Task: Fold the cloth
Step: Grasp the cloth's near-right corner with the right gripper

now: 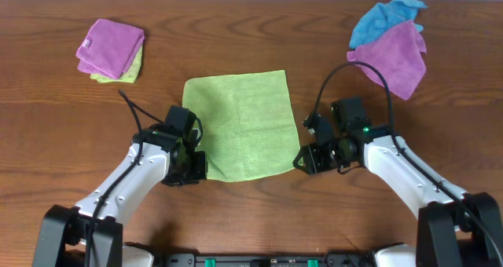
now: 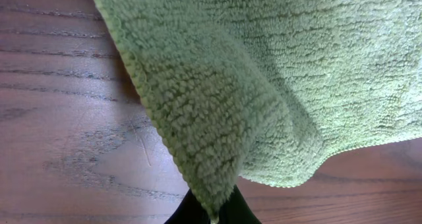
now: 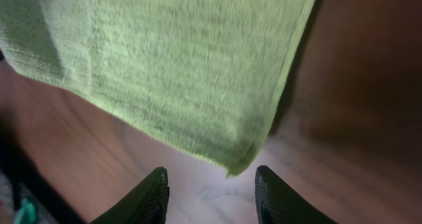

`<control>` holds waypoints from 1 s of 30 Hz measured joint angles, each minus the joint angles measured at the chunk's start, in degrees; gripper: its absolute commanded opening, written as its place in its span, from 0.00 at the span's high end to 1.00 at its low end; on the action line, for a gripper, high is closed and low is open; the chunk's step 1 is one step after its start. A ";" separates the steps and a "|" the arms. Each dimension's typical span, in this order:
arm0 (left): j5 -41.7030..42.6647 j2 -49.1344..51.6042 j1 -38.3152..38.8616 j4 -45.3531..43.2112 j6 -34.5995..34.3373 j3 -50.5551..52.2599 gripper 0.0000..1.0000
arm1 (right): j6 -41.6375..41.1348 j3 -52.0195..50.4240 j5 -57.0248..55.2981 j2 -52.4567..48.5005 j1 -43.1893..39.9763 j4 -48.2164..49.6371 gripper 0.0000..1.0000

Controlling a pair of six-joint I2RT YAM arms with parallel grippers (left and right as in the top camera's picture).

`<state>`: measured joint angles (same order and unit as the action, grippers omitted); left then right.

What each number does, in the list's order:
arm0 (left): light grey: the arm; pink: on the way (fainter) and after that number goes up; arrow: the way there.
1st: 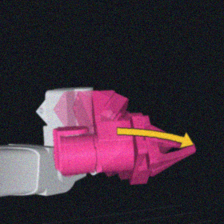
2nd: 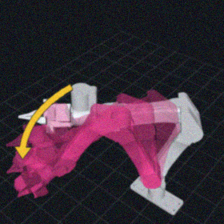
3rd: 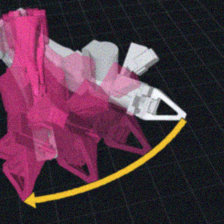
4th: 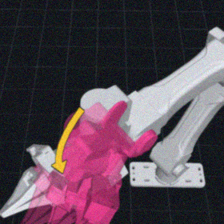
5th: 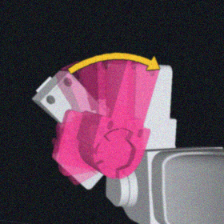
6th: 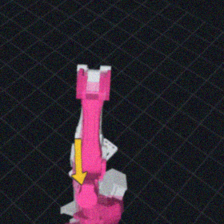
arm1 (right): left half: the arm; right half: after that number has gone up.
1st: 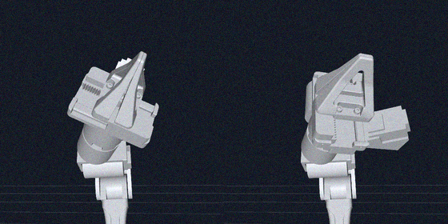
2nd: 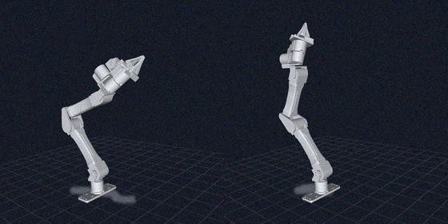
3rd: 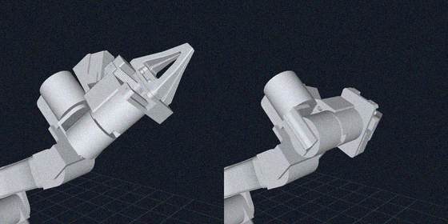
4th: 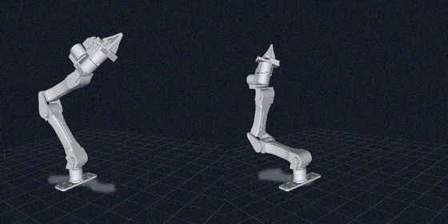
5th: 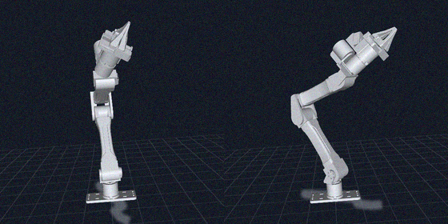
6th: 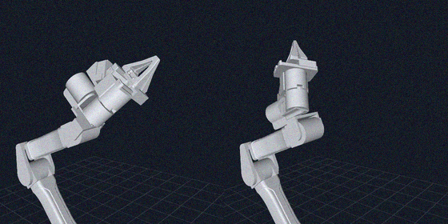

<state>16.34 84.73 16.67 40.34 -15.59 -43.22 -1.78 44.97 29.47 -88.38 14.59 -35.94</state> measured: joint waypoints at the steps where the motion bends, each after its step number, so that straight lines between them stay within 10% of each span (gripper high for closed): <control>1: 0.00 0.00 0.00 -0.04 -0.02 0.00 0.94 | -1.33 -0.50 0.63 0.00 0.00 -0.04 0.57; 22: 0.00 0.00 0.00 -0.33 -0.02 0.00 0.94 | -14.60 -2.73 2.08 -5.79 -1.09 6.25 0.64; 30: 0.00 0.00 0.00 -0.35 0.00 0.00 0.94 | -16.87 -2.73 2.73 -5.90 -1.09 7.67 0.98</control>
<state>16.34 84.73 16.67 39.99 -15.59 -43.22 -18.65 42.24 32.21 -94.28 13.50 -28.27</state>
